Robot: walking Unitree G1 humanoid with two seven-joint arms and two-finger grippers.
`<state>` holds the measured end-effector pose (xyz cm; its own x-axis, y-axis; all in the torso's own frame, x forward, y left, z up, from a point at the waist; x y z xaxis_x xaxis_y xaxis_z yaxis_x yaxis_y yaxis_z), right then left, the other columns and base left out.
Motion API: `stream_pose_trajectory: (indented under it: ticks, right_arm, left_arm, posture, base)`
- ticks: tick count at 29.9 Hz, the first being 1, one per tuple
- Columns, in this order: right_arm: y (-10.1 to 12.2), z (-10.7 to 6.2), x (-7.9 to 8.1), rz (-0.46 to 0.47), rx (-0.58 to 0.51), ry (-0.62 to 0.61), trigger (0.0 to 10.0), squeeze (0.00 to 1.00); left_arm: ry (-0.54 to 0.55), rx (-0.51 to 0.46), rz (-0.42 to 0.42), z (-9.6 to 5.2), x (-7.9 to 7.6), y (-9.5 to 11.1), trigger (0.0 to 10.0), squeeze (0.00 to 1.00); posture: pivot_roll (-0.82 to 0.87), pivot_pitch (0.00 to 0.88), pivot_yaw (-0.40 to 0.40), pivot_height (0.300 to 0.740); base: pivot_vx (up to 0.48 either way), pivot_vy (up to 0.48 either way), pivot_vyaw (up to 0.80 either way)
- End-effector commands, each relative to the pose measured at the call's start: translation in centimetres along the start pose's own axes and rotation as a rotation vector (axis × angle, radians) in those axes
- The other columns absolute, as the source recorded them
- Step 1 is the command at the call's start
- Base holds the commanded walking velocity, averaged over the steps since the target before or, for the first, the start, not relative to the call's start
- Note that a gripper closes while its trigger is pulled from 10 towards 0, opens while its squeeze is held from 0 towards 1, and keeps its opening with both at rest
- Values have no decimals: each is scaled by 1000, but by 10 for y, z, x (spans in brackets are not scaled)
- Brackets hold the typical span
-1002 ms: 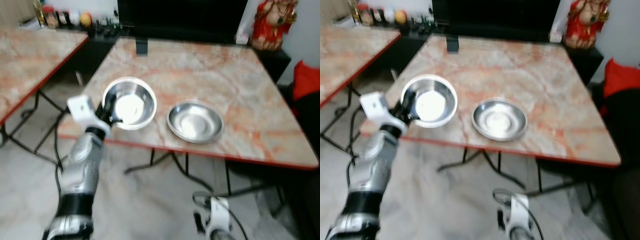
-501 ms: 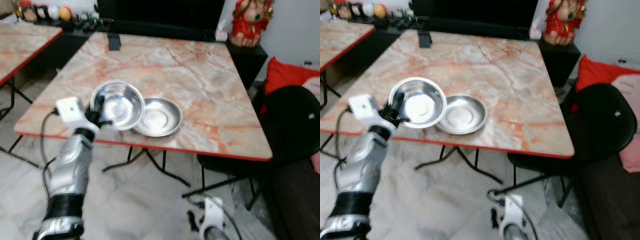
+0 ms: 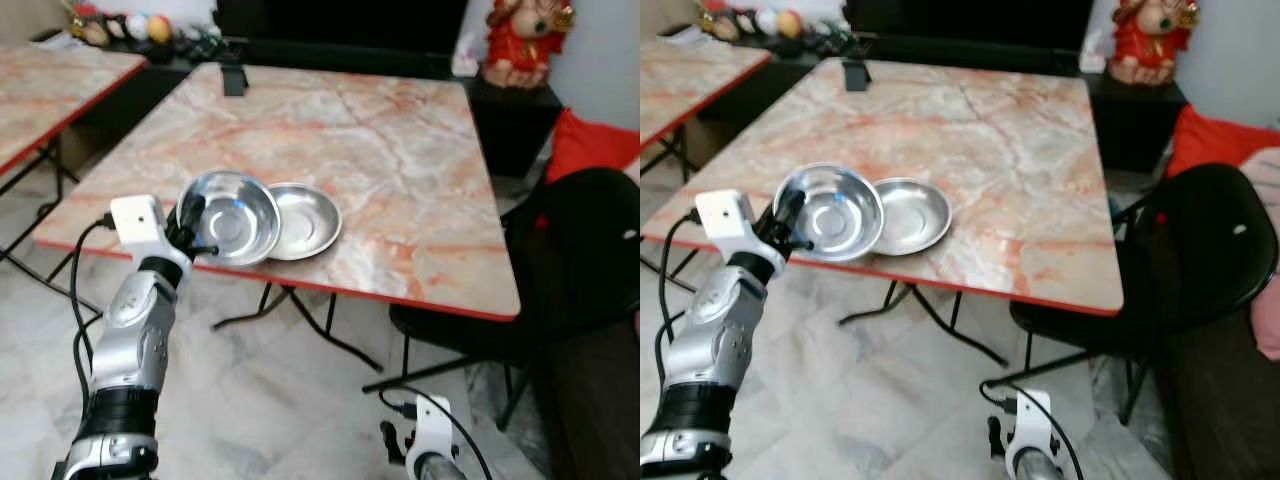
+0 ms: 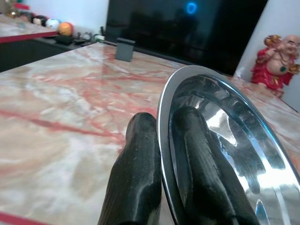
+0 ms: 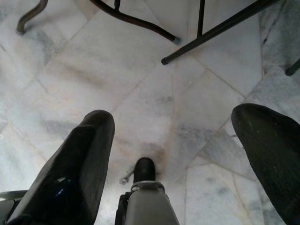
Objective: Setting the table
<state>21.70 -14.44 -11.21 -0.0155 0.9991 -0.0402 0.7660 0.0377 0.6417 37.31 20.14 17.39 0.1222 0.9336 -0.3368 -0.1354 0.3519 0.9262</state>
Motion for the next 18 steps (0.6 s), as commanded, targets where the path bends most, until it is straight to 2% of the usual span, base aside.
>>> stream_pose_trajectory:
  ticks: [1, 5, 8, 9, 18]
  right_arm:
    - [0, 0, 1, 3, 2, 1, 10000, 0]
    - [-1, 0, 1, 13, 10, 1, 10000, 0]
    - [-1, 0, 2, 18, 11, 5, 10000, 0]
    - [-1, 0, 2, 14, 10, 6, 10000, 0]
    - [0, 0, 2, 13, 0, 6, 10000, 0]
  left_arm:
    - [-15, -17, -11, 2, -2, 8, 10000, 0]
    - [-18, -17, -19, 3, -2, 8, 10000, 0]
    - [-3, -21, -14, 5, 1, 10, 10000, 0]
    - [0, -19, -13, 5, 1, 10, 10000, 0]
    - [-7, -17, -18, 5, 1, 10, 10000, 0]
  posture:
    - [-4, 28, -55, 740]
    - [-3, 28, -53, 740]
    - [-2, 29, -52, 740]
    - [-2, 28, -52, 740]
    - [-1, 28, -51, 740]
  base:
    - [0, 0, 0]
    - [0, 0, 0]
    - [0, 0, -775]
    - [255, 0, -763]
    - [323, 0, 0]
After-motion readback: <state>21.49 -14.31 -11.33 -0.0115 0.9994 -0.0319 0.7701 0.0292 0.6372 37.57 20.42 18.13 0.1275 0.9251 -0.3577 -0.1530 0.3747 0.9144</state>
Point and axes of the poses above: a point about 5 cm out from each wrist's last joint towards the gripper, its own z axis pointing out of the wrist towards the gripper, its own y axis along the axis of the wrist's last joint, x = y × z, the point moved 4 cm from there along z, pointing out of the wrist towards the gripper, and after that the axes turned 9 degrees about -z, right-handed, at the moved point
